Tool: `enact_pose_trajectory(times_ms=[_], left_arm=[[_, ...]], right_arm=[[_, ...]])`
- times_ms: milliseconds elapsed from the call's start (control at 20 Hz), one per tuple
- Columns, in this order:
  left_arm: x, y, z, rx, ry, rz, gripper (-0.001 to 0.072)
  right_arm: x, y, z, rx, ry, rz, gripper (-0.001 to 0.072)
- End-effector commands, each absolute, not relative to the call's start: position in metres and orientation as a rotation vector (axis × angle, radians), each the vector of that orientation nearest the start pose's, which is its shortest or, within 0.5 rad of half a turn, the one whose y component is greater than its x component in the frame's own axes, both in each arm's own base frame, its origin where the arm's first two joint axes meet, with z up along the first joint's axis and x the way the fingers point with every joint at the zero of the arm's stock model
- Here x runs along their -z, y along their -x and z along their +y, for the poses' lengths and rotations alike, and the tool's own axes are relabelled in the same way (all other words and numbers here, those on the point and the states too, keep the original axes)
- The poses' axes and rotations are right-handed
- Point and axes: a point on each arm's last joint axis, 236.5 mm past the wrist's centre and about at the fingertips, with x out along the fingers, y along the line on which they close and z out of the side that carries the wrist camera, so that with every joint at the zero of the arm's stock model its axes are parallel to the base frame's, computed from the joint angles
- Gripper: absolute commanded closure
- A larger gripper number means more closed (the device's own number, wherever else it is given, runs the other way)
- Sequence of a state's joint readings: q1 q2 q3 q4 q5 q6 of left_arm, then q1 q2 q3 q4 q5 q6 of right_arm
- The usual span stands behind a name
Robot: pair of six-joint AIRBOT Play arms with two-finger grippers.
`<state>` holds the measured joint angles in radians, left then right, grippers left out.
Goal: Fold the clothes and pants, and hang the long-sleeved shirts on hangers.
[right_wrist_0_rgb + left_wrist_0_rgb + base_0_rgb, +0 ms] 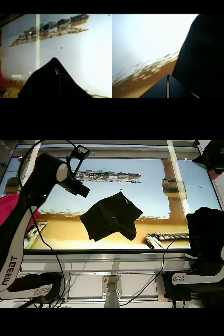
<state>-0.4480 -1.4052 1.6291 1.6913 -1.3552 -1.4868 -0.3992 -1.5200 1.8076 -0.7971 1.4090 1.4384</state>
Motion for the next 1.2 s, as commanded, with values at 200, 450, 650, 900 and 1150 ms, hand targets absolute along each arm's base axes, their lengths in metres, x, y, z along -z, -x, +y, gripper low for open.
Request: enact_pose_trajectory(times_ms=[200,450,650,900,1150], left_arm=[[-0.042,-0.34,-0.155,0.514,-0.224,1.315,0.069],[-0.002,-0.259,-0.193,0.863,0.057,1.414,0.069],[0.019,-0.235,-0.2,0.918,0.131,1.471,0.0596],[0.035,-0.233,-0.197,0.917,0.122,1.513,0.0347],[0.057,-0.239,-0.193,0.878,0.118,1.552,0.0345]], right_arm=[[-0.08,-0.427,0.042,-0.519,-0.772,1.226,0.0688],[-0.022,-0.377,0.079,-0.6,-0.8,1.422,0.0687],[-0.015,-0.388,0.085,-0.57,-0.801,1.385,0.0613],[-0.015,-0.388,0.085,-0.568,-0.798,1.384,0.0367],[-0.015,-0.388,0.085,-0.568,-0.799,1.384,0.0366]])
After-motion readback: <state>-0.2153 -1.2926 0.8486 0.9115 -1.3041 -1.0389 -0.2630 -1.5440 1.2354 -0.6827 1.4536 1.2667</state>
